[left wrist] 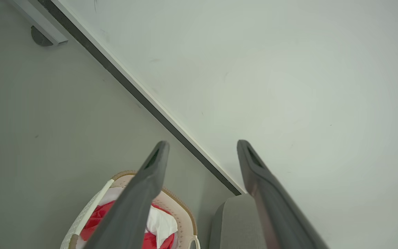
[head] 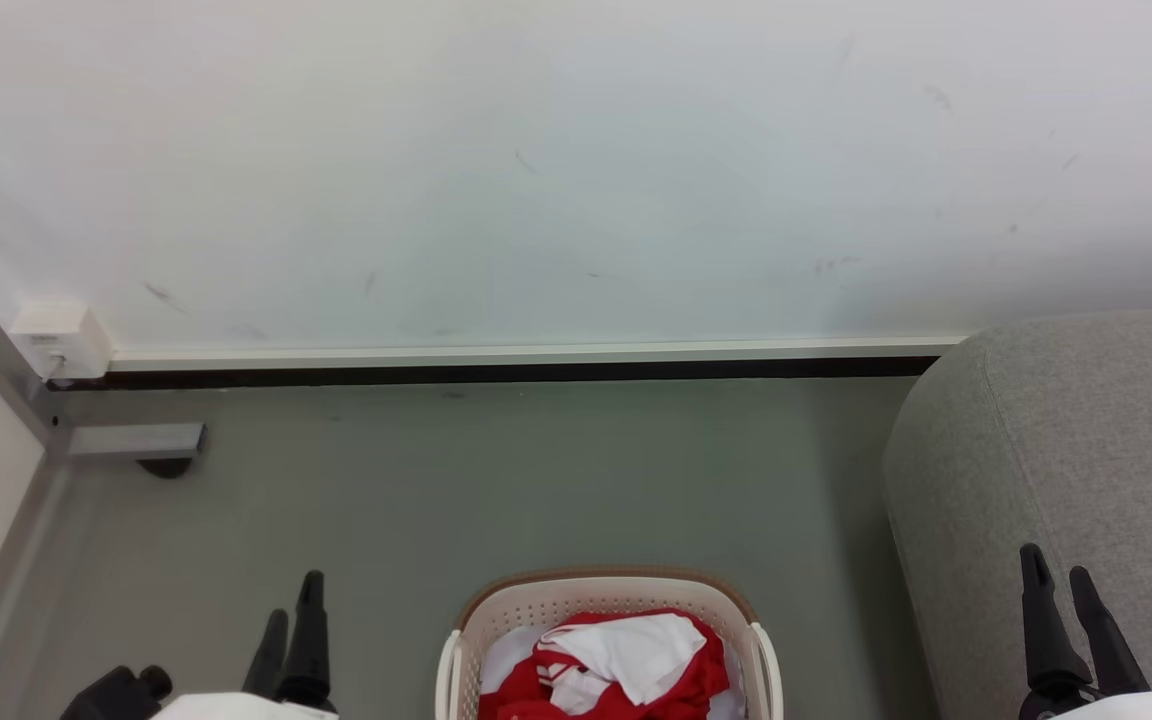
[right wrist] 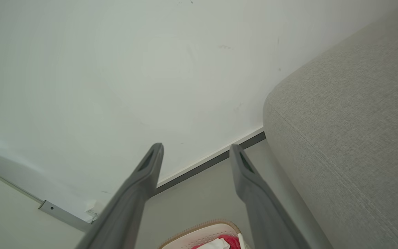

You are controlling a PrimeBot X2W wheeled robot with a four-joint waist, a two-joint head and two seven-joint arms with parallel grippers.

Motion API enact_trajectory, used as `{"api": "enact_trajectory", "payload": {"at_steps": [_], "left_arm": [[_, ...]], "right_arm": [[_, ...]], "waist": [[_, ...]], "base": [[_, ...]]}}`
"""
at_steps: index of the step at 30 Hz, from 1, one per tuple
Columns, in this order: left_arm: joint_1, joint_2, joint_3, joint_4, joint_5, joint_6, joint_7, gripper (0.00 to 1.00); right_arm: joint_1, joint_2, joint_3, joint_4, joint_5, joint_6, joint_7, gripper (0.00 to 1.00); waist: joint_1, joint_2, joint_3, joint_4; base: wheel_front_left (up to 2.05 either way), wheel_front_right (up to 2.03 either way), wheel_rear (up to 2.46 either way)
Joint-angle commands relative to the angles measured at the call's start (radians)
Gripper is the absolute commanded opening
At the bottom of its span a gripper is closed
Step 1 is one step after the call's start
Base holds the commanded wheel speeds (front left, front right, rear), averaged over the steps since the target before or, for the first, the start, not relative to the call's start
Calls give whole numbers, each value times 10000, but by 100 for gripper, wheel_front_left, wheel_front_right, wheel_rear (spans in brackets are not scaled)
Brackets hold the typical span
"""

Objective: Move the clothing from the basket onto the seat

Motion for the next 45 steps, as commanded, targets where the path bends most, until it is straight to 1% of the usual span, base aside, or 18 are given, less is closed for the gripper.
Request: {"api": "enact_trajectory", "payload": {"at_steps": [1,13,45], "left_arm": [[-31,75,-49,-174,629,66,-113,100],[111,85,-230,-429,2571,250,-492,100],[452,107,-615,-575,5781,656,-1281,100]], "right_arm": [[-10,-109,-4,-167,-497,-7,-153,100],[77,-138,7,-110,-2158,-9,-536,100],[364,-276,357,25,-5289,-15,-1332,100]], "waist": [[0,0,-4,0],[0,0,-21,8],[0,0,-41,14]], "base": [[0,0,0],[0,0,0],[0,0,0]]}}
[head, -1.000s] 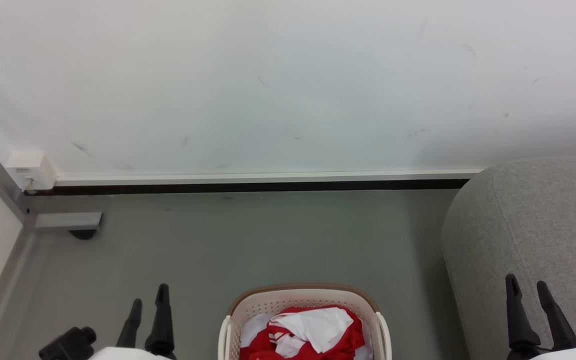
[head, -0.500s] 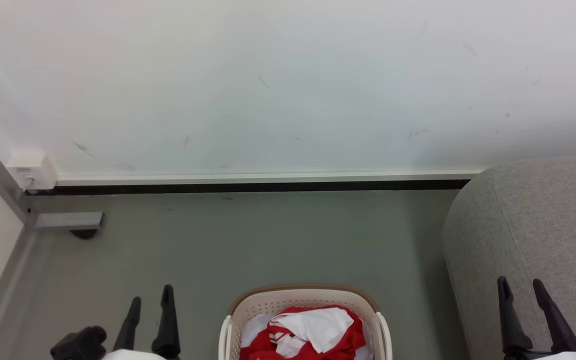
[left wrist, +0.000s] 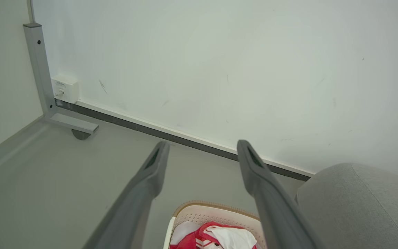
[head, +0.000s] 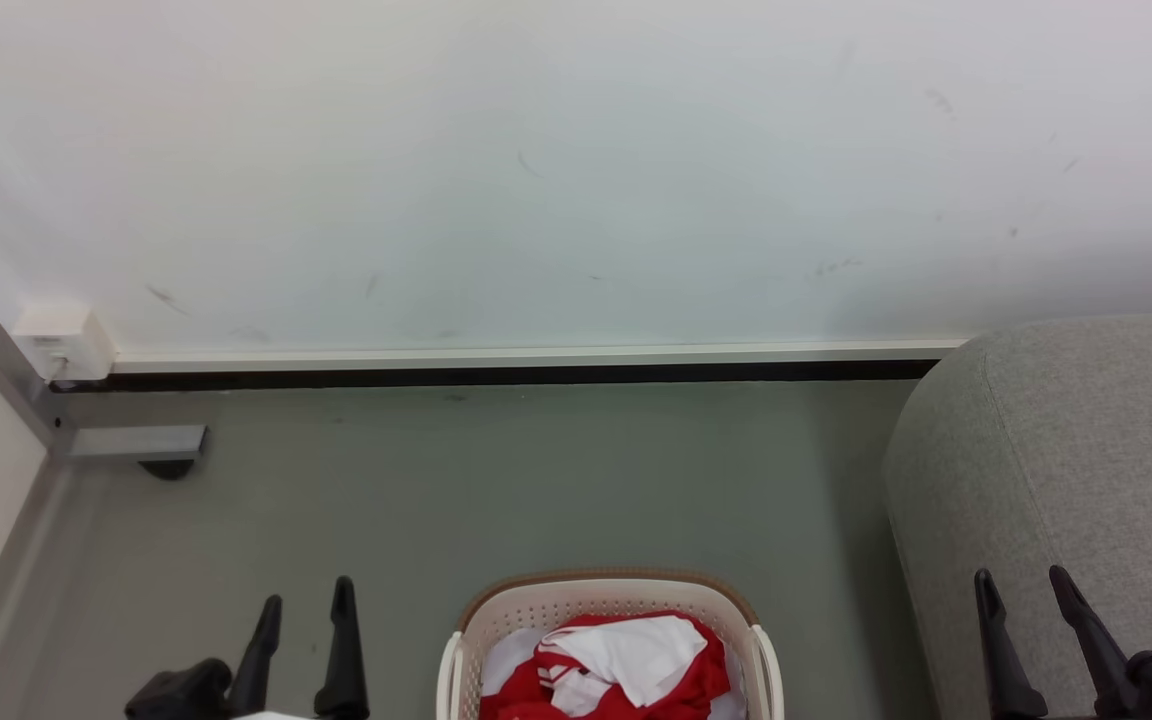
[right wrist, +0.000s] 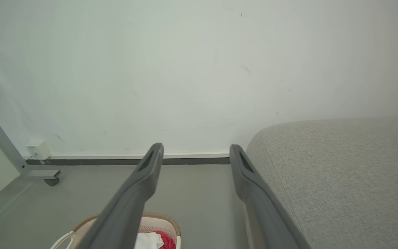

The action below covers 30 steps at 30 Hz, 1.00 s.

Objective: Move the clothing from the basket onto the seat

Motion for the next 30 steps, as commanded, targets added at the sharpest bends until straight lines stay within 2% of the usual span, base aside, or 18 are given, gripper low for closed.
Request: {"api": "enact_trajectory", "payload": {"at_steps": [1,30], "left_arm": [[62,86,-25,-95,308,33,-87,100],[275,99,-452,278,2359,61,-670,100]], "right_arm": [[78,-104,-5,-23,-288,-15,-111,100],[406,249,-589,384,-1667,-20,-696,100]], "waist": [[0,-1,3,-1],[0,-1,-14,11]], "base": [[0,0,0],[0,0,0]]}}
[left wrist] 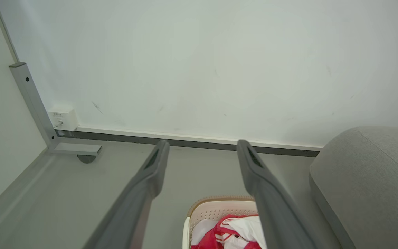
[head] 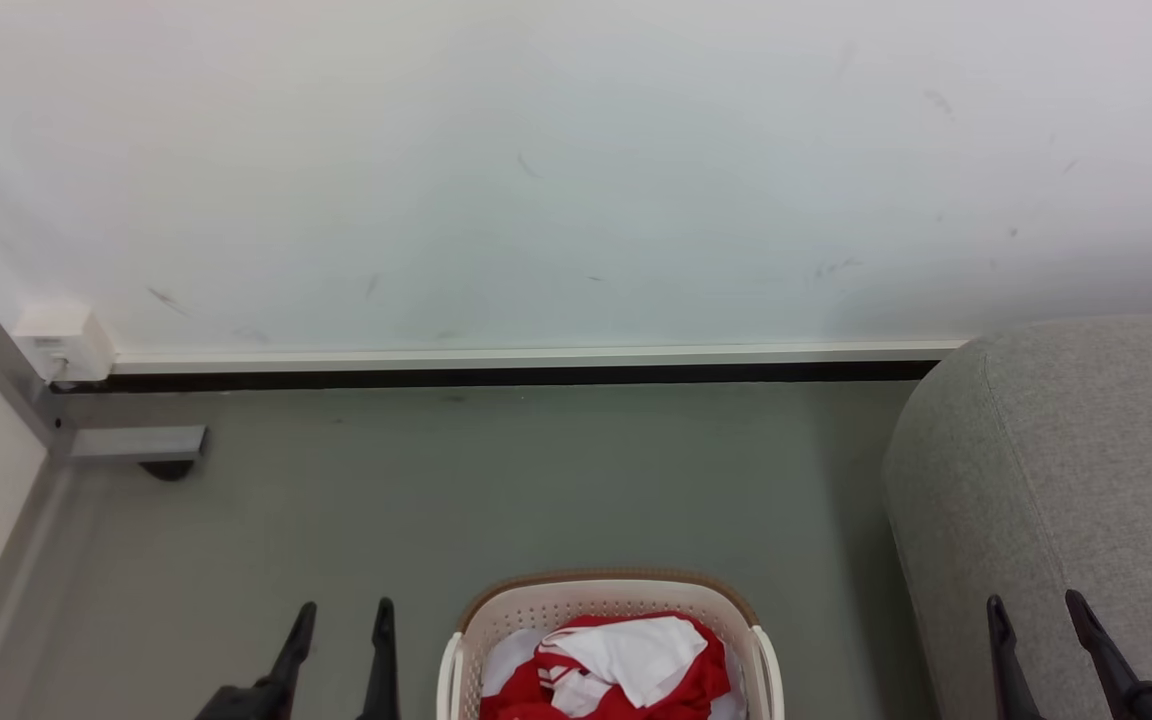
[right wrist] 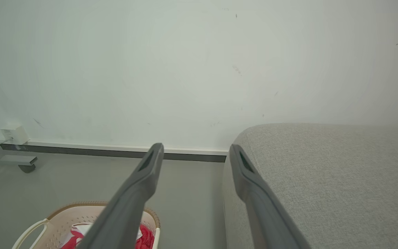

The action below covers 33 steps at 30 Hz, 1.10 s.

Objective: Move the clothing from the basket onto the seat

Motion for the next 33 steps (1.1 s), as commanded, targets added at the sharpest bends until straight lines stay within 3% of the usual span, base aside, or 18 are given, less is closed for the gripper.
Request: {"api": "enact_trajectory", "payload": {"at_steps": [1,26,33], "left_arm": [[112,82,-24,-4,324,39,-89,100],[144,80,-16,51,533,30,-162,100],[-142,76,-42,-21,690,-22,-161,100]], "right_arm": [[142,-26,-13,56,-243,-20,-113,100],[27,-10,62,108,-348,-21,-183,100],[-310,-55,111,-95,-280,-21,-182,100]], "waist": [[0,0,-1,11],[0,0,42,-7],[0,0,631,-311]], "base": [[0,0,0],[0,0,0],[0,0,0]]}}
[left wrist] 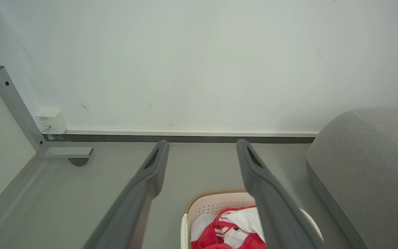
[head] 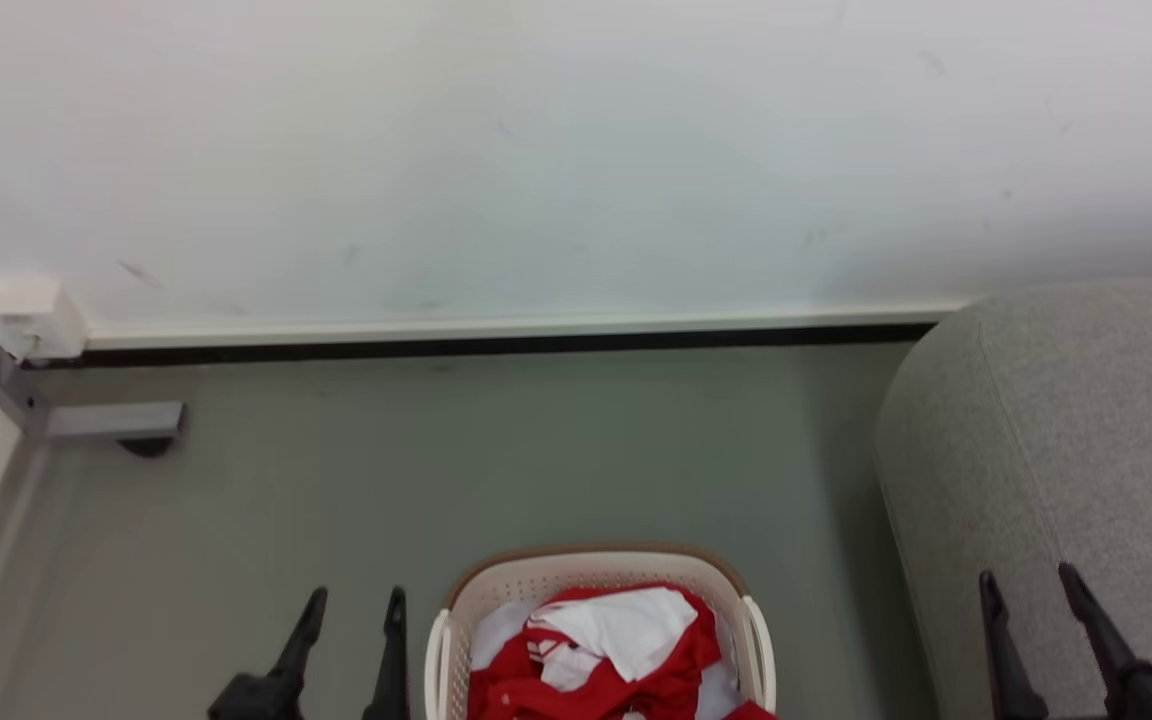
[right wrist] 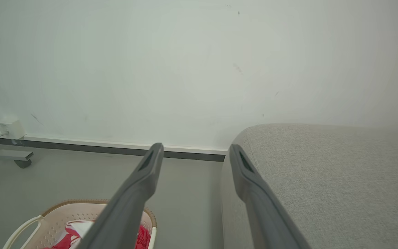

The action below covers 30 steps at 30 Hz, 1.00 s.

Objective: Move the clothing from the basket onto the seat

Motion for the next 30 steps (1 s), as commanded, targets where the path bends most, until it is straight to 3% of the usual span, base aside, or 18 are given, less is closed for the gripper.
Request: {"api": "enact_trajectory", "payload": {"at_steps": [1,10,15,20,30], "left_arm": [[-248,62,-27,-55,161,-38,-9,100],[-1924,62,-846,621,620,-313,-11,100],[-3316,64,-1626,2055,1037,-597,81,100],[-4845,64,-2476,3305,1175,-673,891,100],[-7160,66,-4129,4726,-20,-402,2349,100]], "right_arm": [[-254,-84,-25,-97,63,-21,-34,100],[-1340,-322,-117,-624,348,-21,-20,100],[-2039,-485,-42,-860,488,-21,-20,100],[-2703,-514,64,-1145,608,-21,-18,100],[-3741,-791,539,-1763,686,-21,-17,100]], "waist": [[0,0,408,-170],[0,0,2470,-666],[0,0,3586,-929],[0,0,4678,-1111],[0,0,6568,-1224]], "base": [[0,0,0],[0,0,0],[0,0,0],[0,0,0],[0,0,0]]}}
